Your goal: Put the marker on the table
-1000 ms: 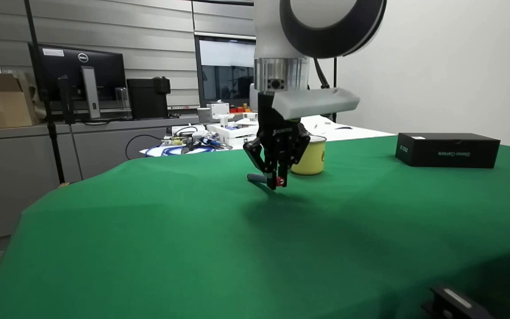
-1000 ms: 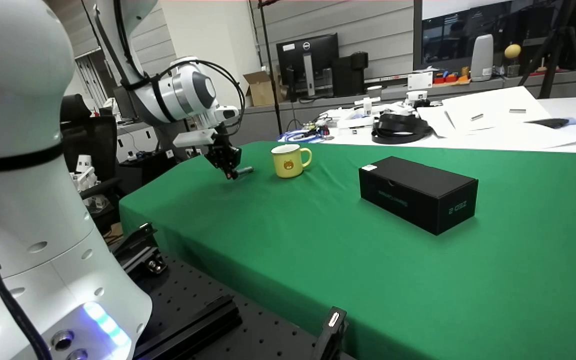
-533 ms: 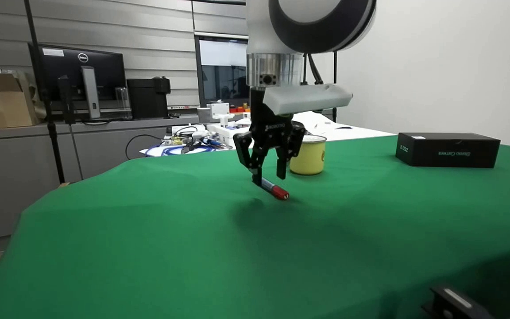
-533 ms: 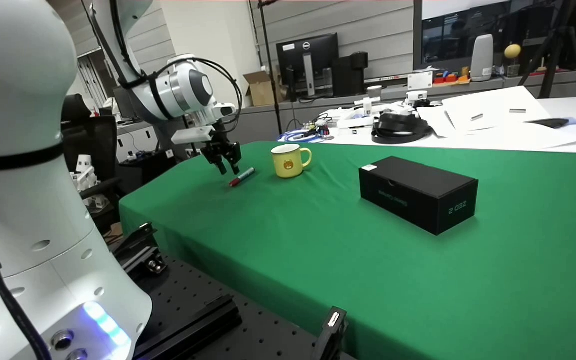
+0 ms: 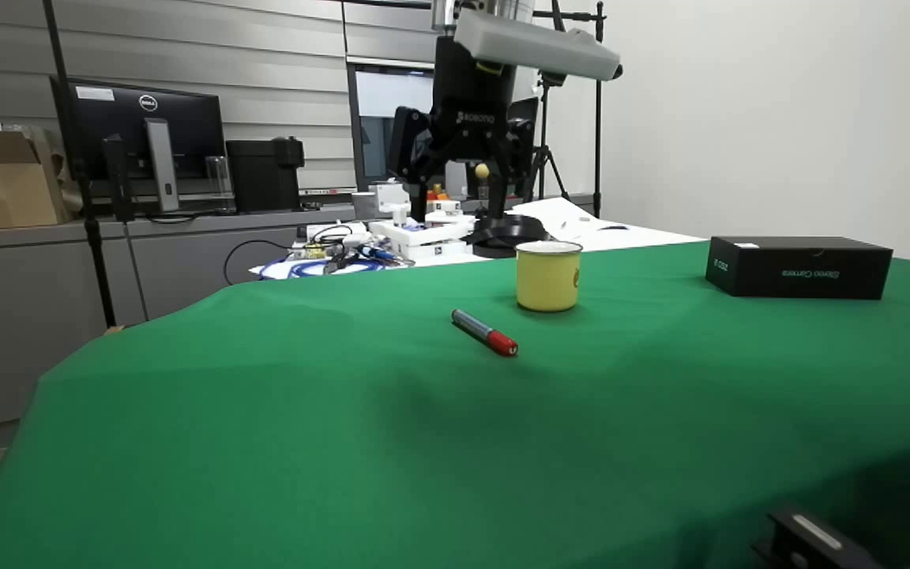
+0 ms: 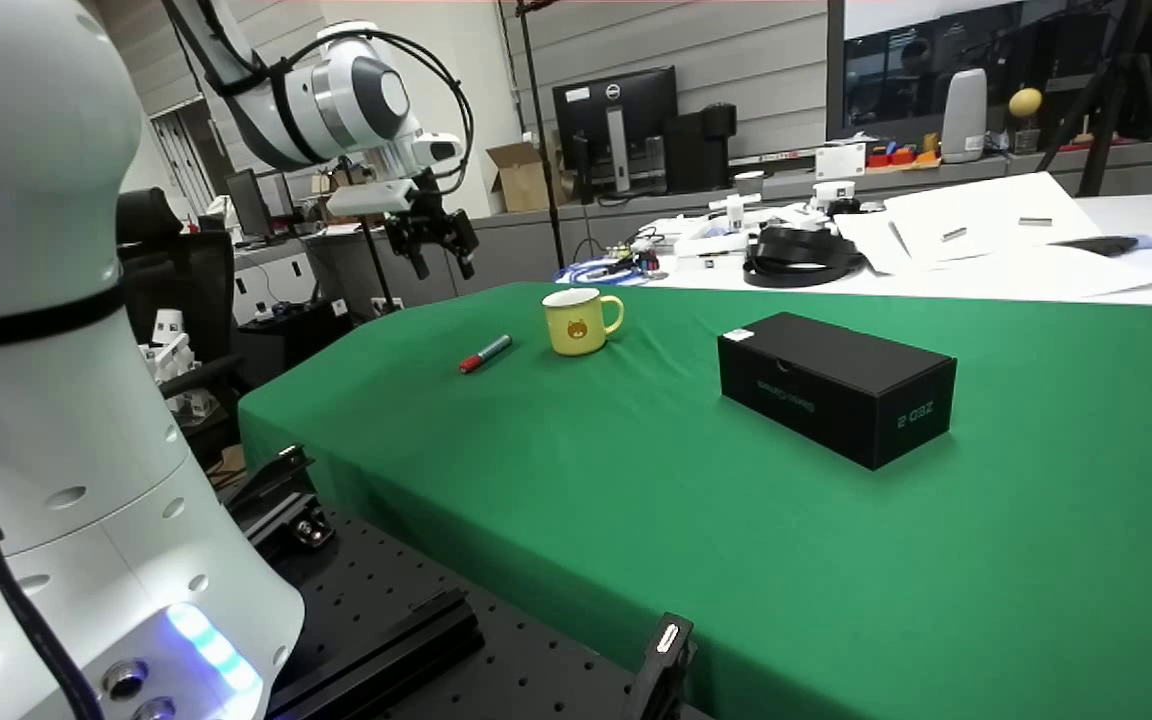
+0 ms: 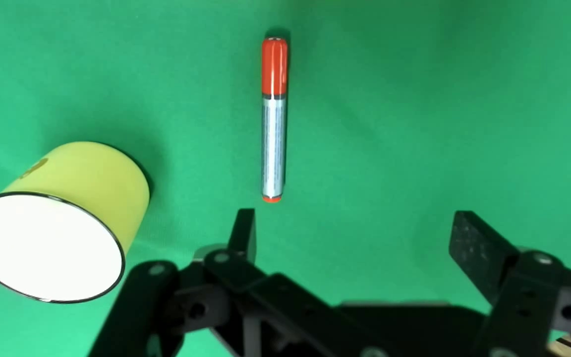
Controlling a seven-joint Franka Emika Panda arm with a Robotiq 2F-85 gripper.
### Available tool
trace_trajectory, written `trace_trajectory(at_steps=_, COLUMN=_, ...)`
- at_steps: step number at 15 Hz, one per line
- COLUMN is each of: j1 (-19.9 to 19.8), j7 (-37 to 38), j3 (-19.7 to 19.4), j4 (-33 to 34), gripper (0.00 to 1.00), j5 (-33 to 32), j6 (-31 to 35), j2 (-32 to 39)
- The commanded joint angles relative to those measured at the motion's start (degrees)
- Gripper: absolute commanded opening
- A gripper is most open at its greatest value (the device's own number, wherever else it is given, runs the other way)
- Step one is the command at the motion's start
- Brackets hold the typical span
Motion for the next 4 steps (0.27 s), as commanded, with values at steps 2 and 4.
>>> trace_trajectory(at_steps=2, j1=-2.4, j7=0.2, j3=2.3, j4=-0.4, gripper=1.0, j5=-0.4, j6=-0.2, j2=-0.7)
trace_trajectory(at_steps=4, j1=-2.4, j7=0.2, j3=2.4, j4=-0.7, gripper=1.0, j5=-0.3, j6=-0.2, j2=-0.6)
